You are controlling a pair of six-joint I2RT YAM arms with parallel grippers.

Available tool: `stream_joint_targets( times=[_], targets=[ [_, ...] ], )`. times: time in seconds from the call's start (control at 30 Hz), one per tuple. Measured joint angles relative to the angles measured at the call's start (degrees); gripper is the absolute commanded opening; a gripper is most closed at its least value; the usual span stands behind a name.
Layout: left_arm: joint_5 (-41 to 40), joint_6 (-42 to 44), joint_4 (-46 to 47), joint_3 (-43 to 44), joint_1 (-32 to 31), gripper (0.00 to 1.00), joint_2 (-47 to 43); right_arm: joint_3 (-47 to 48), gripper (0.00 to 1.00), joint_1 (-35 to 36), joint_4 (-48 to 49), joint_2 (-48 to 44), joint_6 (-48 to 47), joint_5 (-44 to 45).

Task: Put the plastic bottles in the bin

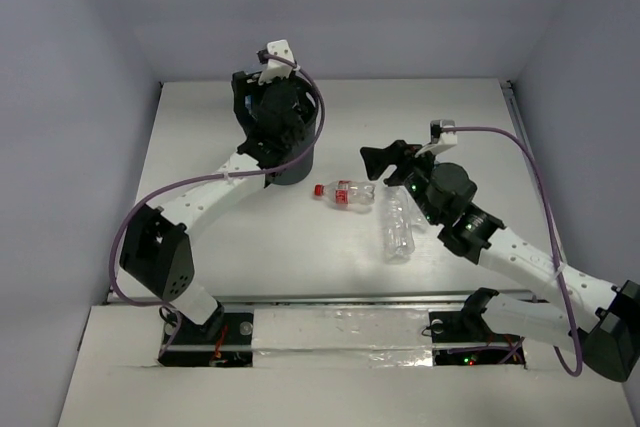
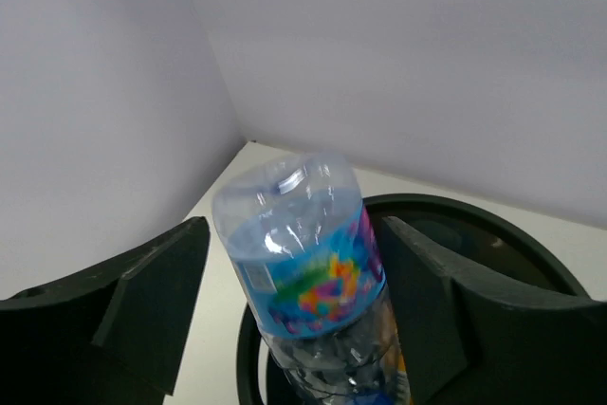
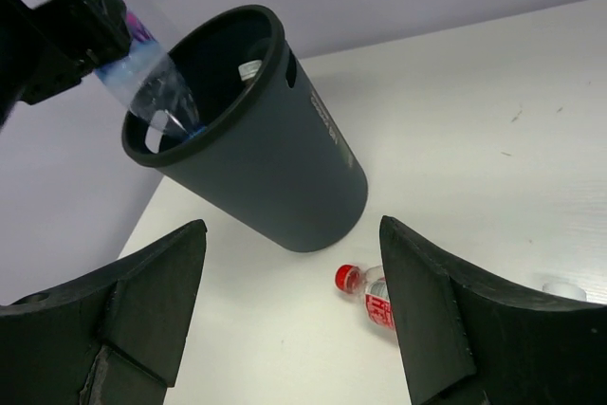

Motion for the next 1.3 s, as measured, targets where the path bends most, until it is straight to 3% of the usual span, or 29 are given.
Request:
stream_joint_targets(
  times=[0.07, 0.23, 0.27, 0.3, 0.37, 0.4, 0.43, 0.53, 0.57, 0.6, 0.63, 0.7, 0.8, 0.97, 1.07, 1.1, 1.2, 1.3],
  targets=[
    [-0.1, 0.1, 0.9, -0.1, -1.1, 0.84, 0.1, 0.0, 0.79, 0.0, -0.2, 0.6, 0.0, 0.3],
    [0.0, -1.2, -0.1, 0.1, -3.7, 0.87, 0.1, 0.1, 0.77, -0.7, -2.2, 2.6, 0.2, 0.6],
    [0.1, -1.7, -0.7, 0.3, -4.2, 0.87, 0.1, 0.1, 0.73, -1.0, -2.6, 2.8, 0.3, 0.3],
    [0.4, -2.5, -2.1, 0.9, -4.8, 0.87, 0.1, 0.1, 0.62, -1.4, -2.9, 2.8, 0.5, 0.1],
    [2.2, -5.8, -6.1, 2.7, -5.9, 0.82, -0.3, 0.2, 0.47, -2.8, -3.2, 2.8, 1.0, -0.4],
    [3.6, -8.0, -8.5, 3.6, -6.5, 0.79, -0.8, 0.2, 0.34, -3.6, -3.4, 2.9, 1.4, -0.7],
    [6.3, -11.0, -11.5, 4.2, -6.9, 0.73, -1.6, 0.2, 0.3, -4.5, -3.5, 3.1, 1.6, -1.1],
    [11.6, -17.6, -15.5, 4.0, -8.7, 0.55, -6.2, 0.2, 0.25, -7.1, -3.9, 3.8, 3.0, -2.6],
    [14.0, -20.1, -16.0, 3.0, -9.5, 0.44, -8.4, 0.2, 0.24, -8.0, -4.0, 3.9, 3.3, -3.4],
    [15.7, -22.8, -16.3, 1.4, -10.4, 0.4, -10.6, 0.2, 0.24, -8.9, -4.2, 3.9, 3.8, -4.1],
    [18.0, -25.2, -16.5, -0.7, -11.5, 0.3, -13.3, 0.2, 0.24, -9.8, -4.2, 3.9, 4.2, -4.9],
    [21.6, -29.9, -16.2, -5.2, -13.7, 0.23, -17.4, 0.2, 0.23, -11.5, -4.6, 3.9, 5.1, -6.4],
    [26.2, -35.8, -14.9, -12.7, -17.4, 0.22, -20.2, 0.2, 0.24, -15.0, -5.6, 4.1, 6.1, -7.8],
    [32.5, -43.6, -14.0, -22.7, -23.7, 0.23, -15.8, 0.2, 0.34, -22.1, -7.2, 5.7, 8.7, -12.4],
    [35.9, -46.7, -13.2, -26.4, -25.9, 0.24, -12.2, 0.2, 0.53, -24.5, -9.6, 7.0, 9.5, -12.9],
    [36.9, -47.5, -12.8, -27.2, -26.2, 0.26, -11.2, 0.2, 0.71, -25.2, -10.6, 7.3, 9.5, -12.9],
    [38.2, -49.0, -11.4, -29.1, -26.9, 0.38, -10.1, 0.2, 0.91, -27.6, -14.4, 7.6, 9.2, -12.7],
    [38.1, -49.7, -10.1, -30.2, -27.1, 0.51, -10.2, 0.2, 0.96, -29.5, -17.7, 8.2, 8.5, -12.1]
  ],
)
